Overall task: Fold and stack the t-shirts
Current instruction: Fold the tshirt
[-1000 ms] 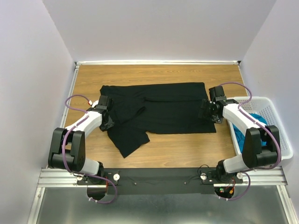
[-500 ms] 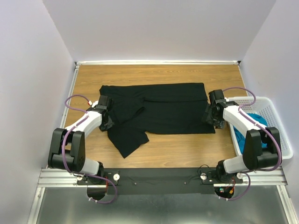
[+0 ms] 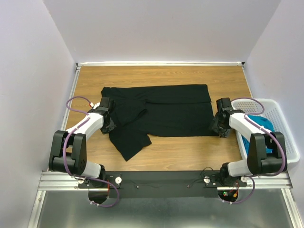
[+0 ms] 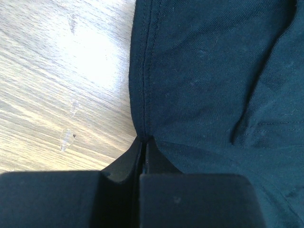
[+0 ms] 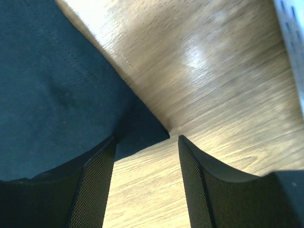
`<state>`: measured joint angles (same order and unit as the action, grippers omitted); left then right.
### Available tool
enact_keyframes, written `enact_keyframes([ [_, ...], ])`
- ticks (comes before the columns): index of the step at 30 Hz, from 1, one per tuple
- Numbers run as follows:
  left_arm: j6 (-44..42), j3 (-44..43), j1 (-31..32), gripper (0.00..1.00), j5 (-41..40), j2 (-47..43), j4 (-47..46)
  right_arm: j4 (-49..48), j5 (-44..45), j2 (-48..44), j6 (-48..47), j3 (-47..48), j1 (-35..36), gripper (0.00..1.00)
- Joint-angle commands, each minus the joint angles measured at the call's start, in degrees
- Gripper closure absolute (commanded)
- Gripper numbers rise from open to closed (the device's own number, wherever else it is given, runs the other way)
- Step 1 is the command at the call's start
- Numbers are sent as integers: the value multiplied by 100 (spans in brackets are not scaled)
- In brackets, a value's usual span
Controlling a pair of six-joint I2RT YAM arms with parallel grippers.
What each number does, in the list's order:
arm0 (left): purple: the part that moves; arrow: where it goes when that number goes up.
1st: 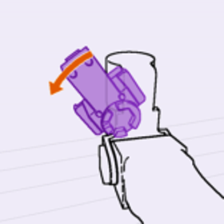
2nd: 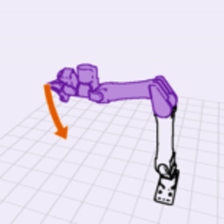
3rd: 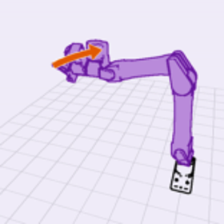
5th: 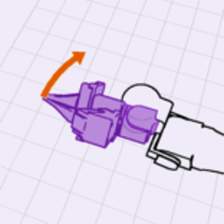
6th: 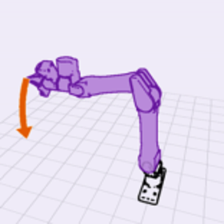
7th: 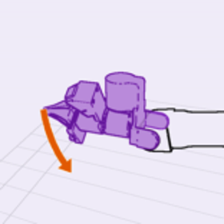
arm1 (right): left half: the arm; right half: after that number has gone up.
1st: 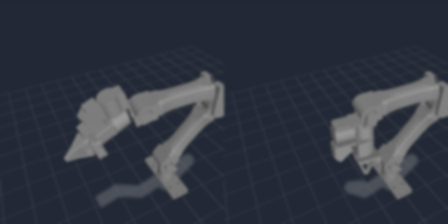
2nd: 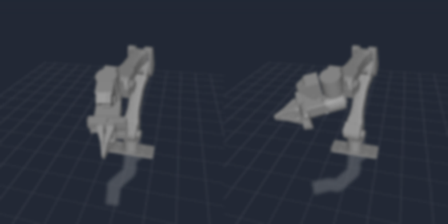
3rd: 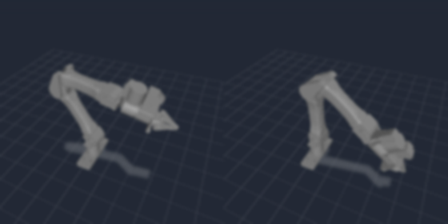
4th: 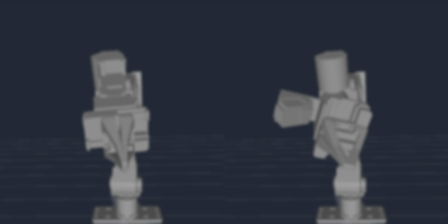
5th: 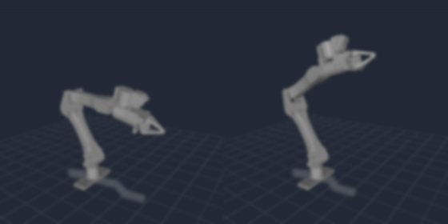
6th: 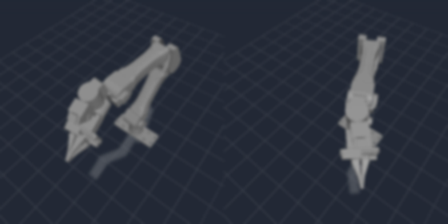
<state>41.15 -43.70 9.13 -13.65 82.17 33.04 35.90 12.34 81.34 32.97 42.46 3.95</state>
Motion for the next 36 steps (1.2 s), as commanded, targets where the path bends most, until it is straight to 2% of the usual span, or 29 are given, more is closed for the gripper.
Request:
enact_keyframes([
  [1,-72,-112,-7,99,-68,-131,107,-276,-56,-215,218,-307,-306,39],
  [8,-54,-95,-86,99,-103,-228,229,-514,-240,-285,245,-405,-368,41],
  [13,-80,46,-481,99,-24,-421,300,-680,-399,-207,289,-440,-368,42],
  [20,-107,2,-640,99,-50,-553,353,-813,-803,-101,350,-642,-368,43],
  [29,-115,55,-640,99,99,-527,300,-251,-794,-470,350,-519,-254,43],
  [36,-159,64,-640,99,161,-553,282,4,-698,-373,464,-422,-122,43],
])
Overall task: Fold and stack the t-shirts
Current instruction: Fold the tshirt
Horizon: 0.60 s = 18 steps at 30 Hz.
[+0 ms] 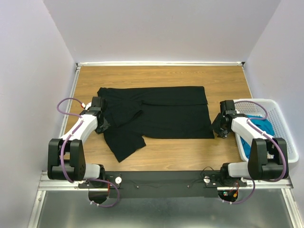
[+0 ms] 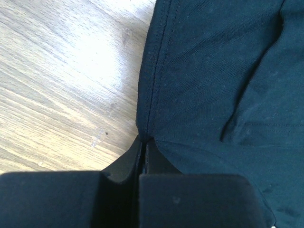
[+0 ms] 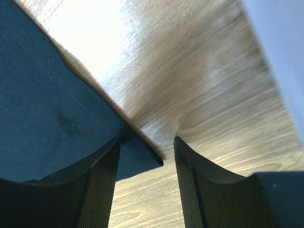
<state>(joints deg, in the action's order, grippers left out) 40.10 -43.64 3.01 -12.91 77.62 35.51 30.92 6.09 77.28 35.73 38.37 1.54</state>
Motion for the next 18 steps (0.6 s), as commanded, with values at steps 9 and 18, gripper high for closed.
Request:
enact_keyframes([
  [9,-90,66,-28,99,139,-99,0,529,-12,112,339,65,320,43],
  [18,-99,83,-28,99,131,-177,-26,802,762,-274,251,681,347,42],
])
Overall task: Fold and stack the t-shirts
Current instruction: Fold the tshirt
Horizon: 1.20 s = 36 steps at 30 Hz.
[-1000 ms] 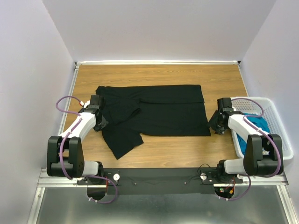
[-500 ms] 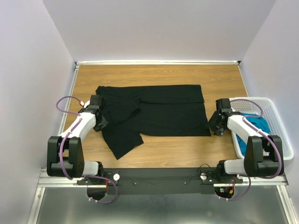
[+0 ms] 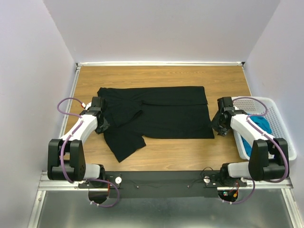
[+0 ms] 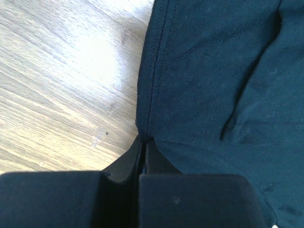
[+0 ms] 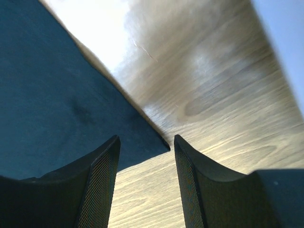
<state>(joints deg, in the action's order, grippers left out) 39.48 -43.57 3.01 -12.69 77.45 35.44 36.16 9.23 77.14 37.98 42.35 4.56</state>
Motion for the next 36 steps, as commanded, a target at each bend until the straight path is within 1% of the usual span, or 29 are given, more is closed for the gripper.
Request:
enact_keyframes([
  [1,-37,77,-28,99,109,-169,-28,277,474,-296,34,291,45,42],
  [3,-46,77,-28,99,117,-169,-37,277,579,-367,26,257,45,40],
  [4,-55,86,-28,99,117,-169,-46,277,614,-375,17,248,45,35],
  [6,-64,86,-28,99,135,-151,-55,286,667,-253,34,213,45,30],
  [8,-72,86,-28,99,135,-160,-64,242,632,-165,26,178,45,23],
  [10,-90,86,-28,99,135,-169,-64,59,405,-59,-80,142,37,19],
  [14,-99,86,-28,99,144,-195,-55,-48,-403,-15,-343,282,45,17],
  [15,-108,86,-28,99,144,-204,-55,-39,-718,-33,-326,309,45,17],
  [17,-116,77,-28,99,161,-204,-46,5,-896,-94,-256,344,45,15],
  [18,-134,77,-28,99,170,-204,-46,5,-1254,-86,-186,344,45,14],
  [20,-125,86,-28,99,170,-239,-55,22,-1528,46,-142,327,45,13],
  [21,-125,86,-28,99,179,-248,-55,14,-1817,90,-176,283,45,12],
  [25,-143,94,-19,99,197,-257,-72,-162,-2110,91,-493,213,45,7],
  [28,-143,94,-19,99,205,-274,-81,-180,-1847,-155,-563,213,45,5],
  [29,-143,103,-19,99,214,-274,-90,-215,-1838,-199,-598,204,37,1],
  [32,-143,103,-19,99,214,-283,-90,-232,-1908,-314,-633,239,36,0],
  [35,-152,103,-19,99,223,-301,-99,-285,-2267,-305,-852,274,36,0],
  [36,-152,103,-19,99,232,-292,-99,-294,-2564,-279,-1036,283,36,0],
])
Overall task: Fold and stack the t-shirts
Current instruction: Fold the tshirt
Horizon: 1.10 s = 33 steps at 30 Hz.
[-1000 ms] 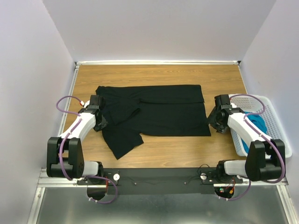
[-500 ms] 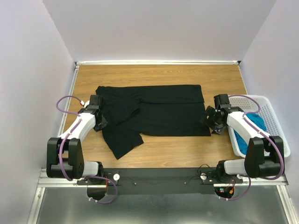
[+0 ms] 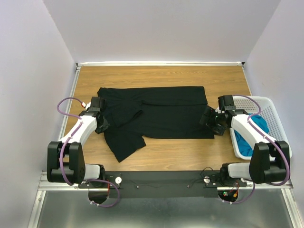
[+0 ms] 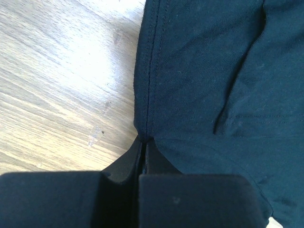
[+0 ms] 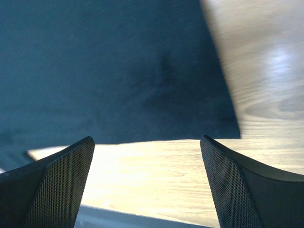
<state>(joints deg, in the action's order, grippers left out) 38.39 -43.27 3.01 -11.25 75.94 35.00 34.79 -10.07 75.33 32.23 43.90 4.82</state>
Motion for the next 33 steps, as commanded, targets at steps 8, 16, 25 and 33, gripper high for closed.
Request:
enact_keyframes([
  [8,-51,81,-19,99,87,-185,-55,45,-454,-159,-920,119,19,5],
  [16,2,64,-19,99,79,-211,-20,467,1285,-414,-42,-109,449,34],
  [25,-16,55,-19,99,114,-238,-11,573,2852,-238,1022,-338,942,34],
  [33,-51,64,-19,99,131,-211,-37,275,2967,78,1233,-505,986,34],
])
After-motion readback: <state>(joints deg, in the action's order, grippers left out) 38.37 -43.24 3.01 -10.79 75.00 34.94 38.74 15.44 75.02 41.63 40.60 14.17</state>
